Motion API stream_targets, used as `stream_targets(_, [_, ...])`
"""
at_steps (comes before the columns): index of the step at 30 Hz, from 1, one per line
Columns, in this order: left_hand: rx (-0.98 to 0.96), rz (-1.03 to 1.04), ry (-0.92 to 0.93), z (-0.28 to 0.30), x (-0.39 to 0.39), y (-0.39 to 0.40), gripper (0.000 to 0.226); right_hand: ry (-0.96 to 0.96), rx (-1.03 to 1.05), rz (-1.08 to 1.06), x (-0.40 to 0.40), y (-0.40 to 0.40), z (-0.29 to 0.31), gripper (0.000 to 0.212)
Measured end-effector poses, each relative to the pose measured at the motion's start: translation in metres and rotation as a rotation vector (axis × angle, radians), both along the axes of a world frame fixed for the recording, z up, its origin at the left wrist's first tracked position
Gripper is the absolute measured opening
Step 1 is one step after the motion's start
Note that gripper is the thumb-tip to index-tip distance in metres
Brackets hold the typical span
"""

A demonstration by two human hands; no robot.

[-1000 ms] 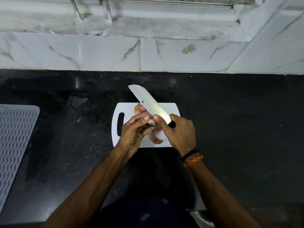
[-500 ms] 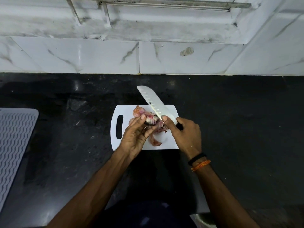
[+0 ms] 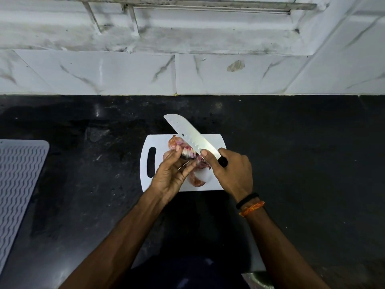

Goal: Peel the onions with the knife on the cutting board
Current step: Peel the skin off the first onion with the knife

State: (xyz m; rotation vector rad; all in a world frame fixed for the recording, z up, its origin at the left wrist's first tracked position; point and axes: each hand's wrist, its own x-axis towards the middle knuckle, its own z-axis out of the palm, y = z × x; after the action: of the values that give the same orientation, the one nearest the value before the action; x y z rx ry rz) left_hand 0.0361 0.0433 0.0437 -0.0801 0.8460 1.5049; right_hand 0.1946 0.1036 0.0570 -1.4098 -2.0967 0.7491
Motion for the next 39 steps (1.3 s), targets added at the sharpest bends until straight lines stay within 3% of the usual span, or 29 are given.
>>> stream_targets(8, [-0.077, -0.017, 0.029, -0.003, -0.001, -0.001, 0.054, -0.11, 0.095, 0.019, -0.001, 0.005, -0.003, 0.055])
stream_targets(14, [-0.08, -0.034, 0.037, 0.0, 0.001, 0.0, 0.043, -0.149, 0.089, -0.045, -0.008, 0.0, 0.009, 0.061])
stream_targets(19, [-0.098, -0.029, 0.049, 0.0, -0.001, 0.001, 0.061, -0.154, 0.085, -0.016, -0.008, 0.007, 0.004, 0.063])
stream_targets(23, [-0.097, -0.027, 0.01, 0.002, -0.001, 0.001, 0.046, -0.169, 0.083, -0.027, -0.007, 0.012, 0.005, 0.066])
stream_targets(26, [-0.122, 0.04, -0.004, -0.001, 0.0, 0.004, 0.045, -0.118, 0.079, 0.067, -0.004, 0.012, -0.002, 0.053])
stream_targets(29, [-0.128, 0.079, -0.027, -0.003, -0.005, 0.006, 0.038, -0.116, 0.026, 0.145, -0.005, 0.005, -0.009, 0.074])
stream_targets(32, [-0.08, 0.059, -0.054, 0.0, -0.008, 0.008, 0.033, 0.008, 0.006, 0.055, 0.0, 0.004, -0.006, 0.043])
stream_targets(36, [-0.058, 0.015, -0.069, 0.003, -0.008, 0.009, 0.031, 0.019, -0.041, -0.055, 0.003, 0.013, -0.006, 0.058])
stream_targets(39, [-0.055, 0.008, -0.063, 0.004, -0.006, 0.008, 0.034, -0.016, -0.068, -0.051, 0.003, 0.016, -0.008, 0.054])
